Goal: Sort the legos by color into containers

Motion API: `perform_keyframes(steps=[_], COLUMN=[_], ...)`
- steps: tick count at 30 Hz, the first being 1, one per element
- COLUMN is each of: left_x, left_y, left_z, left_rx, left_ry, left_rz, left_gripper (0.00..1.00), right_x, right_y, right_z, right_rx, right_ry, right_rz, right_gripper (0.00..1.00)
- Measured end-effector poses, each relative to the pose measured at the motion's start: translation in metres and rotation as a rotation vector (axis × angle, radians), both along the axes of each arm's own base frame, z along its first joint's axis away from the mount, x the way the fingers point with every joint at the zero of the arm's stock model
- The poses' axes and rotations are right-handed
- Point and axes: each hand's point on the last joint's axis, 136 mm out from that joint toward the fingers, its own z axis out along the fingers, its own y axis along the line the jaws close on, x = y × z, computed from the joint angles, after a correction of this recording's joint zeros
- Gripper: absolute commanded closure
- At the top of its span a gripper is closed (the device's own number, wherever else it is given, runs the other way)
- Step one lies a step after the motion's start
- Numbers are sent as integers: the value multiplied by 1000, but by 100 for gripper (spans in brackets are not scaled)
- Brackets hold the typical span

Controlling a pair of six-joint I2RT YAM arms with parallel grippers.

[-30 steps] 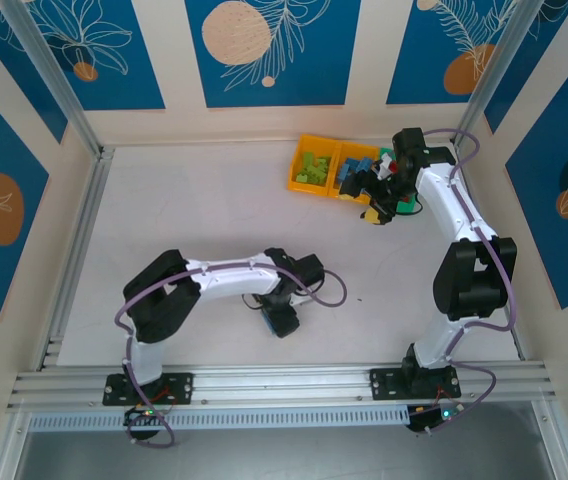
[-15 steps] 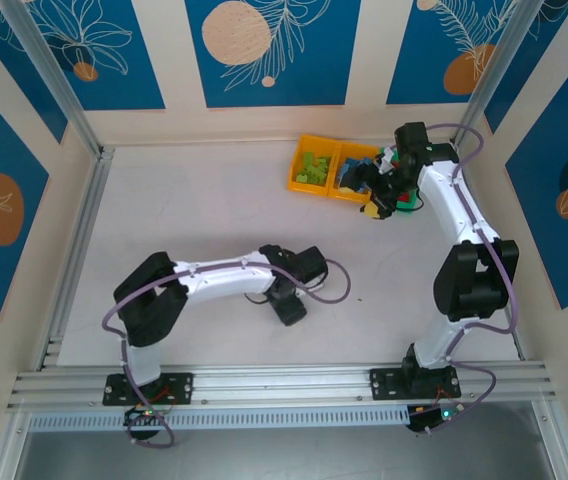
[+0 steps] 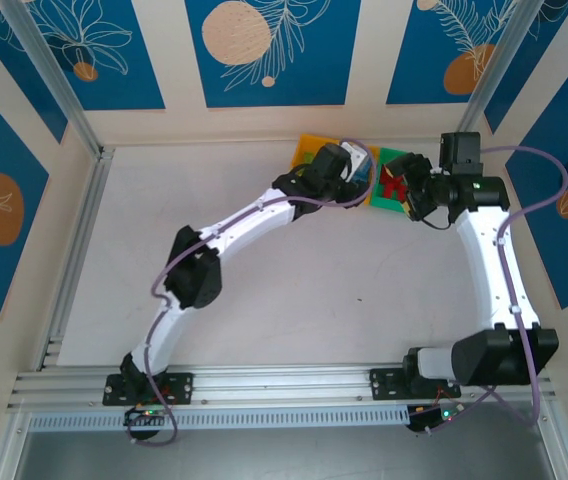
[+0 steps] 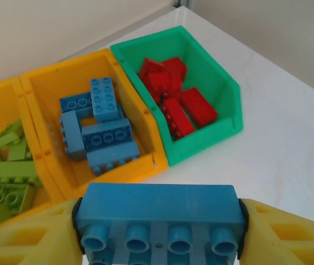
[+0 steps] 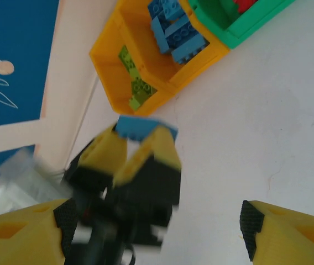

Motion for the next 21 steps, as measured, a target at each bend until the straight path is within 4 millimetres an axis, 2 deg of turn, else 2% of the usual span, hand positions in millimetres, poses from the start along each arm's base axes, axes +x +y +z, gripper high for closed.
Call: perform_keyframes(steps=[3, 6, 9, 13, 15, 19, 21], left_x=[24, 43, 57, 73, 82, 104, 111], left_y=[-13, -19, -17, -16, -15, -14, -11], left_z=[-24, -36, -36, -19, -11, 5, 4], left_rx=[-37, -73, -107, -177, -219, -313, -331], left_ry=[24, 27, 17, -32, -63, -147, -165], left_rz=[22, 41, 65, 86, 97, 142, 168], left_gripper=[42, 42, 42, 38, 30, 2, 0], right_x=[-2, -5, -11, -19, -20, -21, -22], right_y=[-3, -4, -5, -5, -5, -5, -4], right_z=[-2, -13, -31, -51, -52, -52, -52], right_rx=[-3, -8, -8, -5, -5, -5, -5], right_ry=[4, 31, 76, 129, 132, 134, 137], right_rz=[-21, -25, -28, -31, -30, -29, -26], right_gripper=[20, 20, 20, 20, 20, 20, 20])
